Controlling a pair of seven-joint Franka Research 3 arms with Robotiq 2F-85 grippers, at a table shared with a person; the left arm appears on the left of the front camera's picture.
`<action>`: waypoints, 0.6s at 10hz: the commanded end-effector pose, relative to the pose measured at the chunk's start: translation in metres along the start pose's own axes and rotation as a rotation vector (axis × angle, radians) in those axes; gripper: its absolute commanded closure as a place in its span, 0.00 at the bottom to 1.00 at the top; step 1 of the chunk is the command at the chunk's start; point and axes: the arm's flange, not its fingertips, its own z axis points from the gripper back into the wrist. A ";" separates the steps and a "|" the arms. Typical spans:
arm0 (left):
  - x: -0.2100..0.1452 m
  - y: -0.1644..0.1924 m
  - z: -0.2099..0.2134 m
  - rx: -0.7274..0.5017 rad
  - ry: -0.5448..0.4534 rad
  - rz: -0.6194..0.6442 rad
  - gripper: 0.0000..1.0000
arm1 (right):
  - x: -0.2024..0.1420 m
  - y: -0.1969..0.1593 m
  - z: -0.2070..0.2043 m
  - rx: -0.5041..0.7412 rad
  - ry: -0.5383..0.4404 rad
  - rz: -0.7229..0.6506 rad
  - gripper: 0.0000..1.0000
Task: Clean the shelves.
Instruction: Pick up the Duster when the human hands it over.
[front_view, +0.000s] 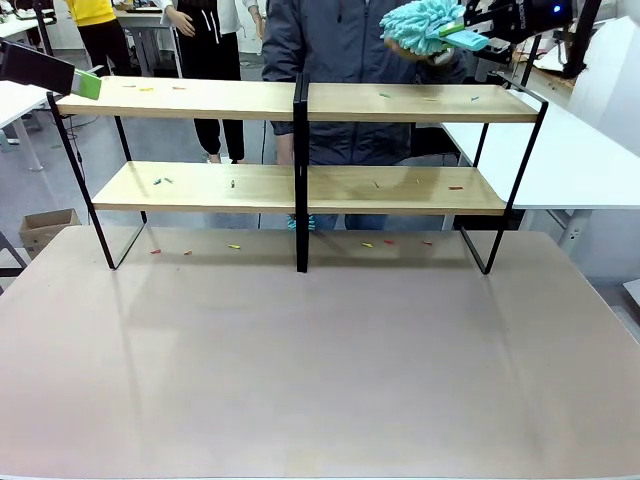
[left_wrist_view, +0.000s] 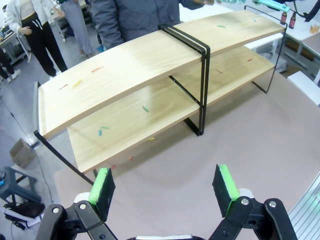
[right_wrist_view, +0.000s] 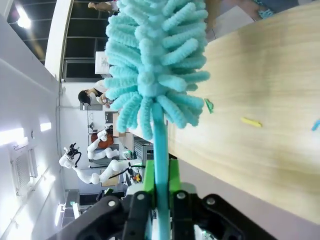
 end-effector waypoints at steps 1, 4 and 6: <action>0.000 0.000 0.000 0.000 -0.001 -0.001 0.00 | -0.023 0.004 0.043 -0.018 -0.008 0.111 1.00; 0.000 0.000 0.000 0.000 -0.001 -0.001 0.00 | -0.108 0.016 0.234 -0.216 -0.094 0.445 1.00; 0.000 0.000 0.000 0.000 -0.001 -0.001 0.00 | -0.164 -0.020 0.339 -0.231 -0.262 0.515 1.00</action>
